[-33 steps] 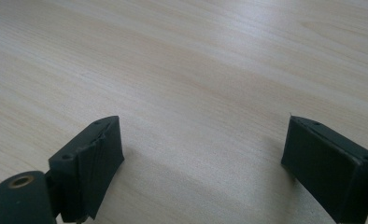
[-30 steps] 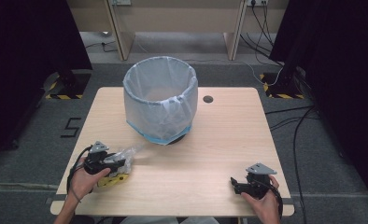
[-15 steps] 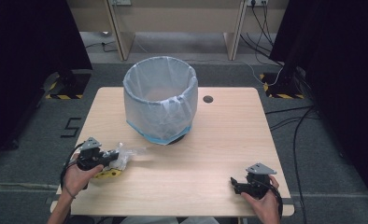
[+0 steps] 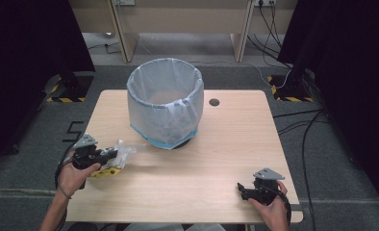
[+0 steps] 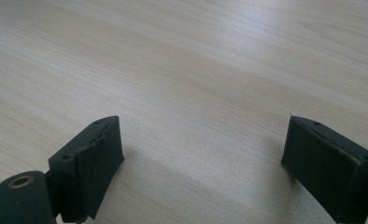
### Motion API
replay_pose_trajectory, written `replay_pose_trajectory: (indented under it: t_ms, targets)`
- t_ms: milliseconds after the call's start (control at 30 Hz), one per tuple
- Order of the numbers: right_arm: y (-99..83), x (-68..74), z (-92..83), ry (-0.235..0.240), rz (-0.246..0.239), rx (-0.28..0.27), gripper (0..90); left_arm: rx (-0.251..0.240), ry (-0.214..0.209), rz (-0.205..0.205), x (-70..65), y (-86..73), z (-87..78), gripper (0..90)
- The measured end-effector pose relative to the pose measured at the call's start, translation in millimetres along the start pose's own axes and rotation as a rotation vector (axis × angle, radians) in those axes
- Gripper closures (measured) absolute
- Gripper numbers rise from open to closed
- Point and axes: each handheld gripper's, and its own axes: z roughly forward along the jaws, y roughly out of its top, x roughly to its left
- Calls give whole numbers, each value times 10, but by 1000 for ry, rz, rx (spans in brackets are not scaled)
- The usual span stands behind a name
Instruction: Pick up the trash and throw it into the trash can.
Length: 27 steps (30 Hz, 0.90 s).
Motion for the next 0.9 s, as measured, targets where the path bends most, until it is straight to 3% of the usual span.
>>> replay_pose_trajectory:
  t_ms: [333,900]
  targets:
    - [0,0,1,0,0,-1,121,-53,11,-12,124,187,-193,742]
    - [3,0,6,1,-1,-1,119,-124,5,6,235,605,-472,742]
